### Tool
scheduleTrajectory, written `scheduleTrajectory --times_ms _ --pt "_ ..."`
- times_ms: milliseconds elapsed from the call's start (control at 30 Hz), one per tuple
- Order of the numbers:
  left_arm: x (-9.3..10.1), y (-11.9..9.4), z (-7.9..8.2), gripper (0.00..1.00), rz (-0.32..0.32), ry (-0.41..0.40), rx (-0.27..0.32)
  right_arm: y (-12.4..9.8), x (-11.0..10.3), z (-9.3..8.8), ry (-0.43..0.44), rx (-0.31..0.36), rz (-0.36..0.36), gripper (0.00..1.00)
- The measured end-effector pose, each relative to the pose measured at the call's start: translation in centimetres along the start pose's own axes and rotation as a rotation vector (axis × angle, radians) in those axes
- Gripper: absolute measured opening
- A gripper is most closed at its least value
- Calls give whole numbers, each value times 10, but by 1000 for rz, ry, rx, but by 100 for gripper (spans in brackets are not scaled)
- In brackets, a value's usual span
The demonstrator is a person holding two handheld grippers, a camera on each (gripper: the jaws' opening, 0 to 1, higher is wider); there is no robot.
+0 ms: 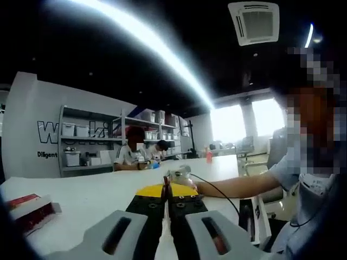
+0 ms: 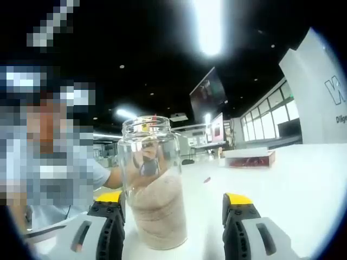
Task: Tear open the coffee pouch, take out the coffee, and pour the coffee from the pouch into the cup
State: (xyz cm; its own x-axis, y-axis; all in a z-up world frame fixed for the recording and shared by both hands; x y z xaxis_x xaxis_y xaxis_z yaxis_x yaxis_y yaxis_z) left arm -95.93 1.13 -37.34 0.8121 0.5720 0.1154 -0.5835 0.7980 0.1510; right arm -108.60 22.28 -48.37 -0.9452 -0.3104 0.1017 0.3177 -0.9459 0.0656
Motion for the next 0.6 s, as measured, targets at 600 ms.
scheduleTrajectory --times_ms 600 --pt "-2 -8 4 5 6 -18 46 1 0 -2 0 -6 1 73"
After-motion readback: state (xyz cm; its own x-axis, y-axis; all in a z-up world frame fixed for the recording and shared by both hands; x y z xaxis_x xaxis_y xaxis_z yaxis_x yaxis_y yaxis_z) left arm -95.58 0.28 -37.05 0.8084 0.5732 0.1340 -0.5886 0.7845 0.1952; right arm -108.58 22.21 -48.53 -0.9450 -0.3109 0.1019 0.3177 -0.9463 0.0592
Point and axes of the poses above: the point that each gripper's makers call its tool centre point, and the gripper's own axes: y roughly forward along the fingers, x roughly to its right, z roughly out of its top, the point moved 4 cm from there along -y, roughly backward along the fingers, and after that the axes turned 12 degrees about -y, right-handed, at the moved point
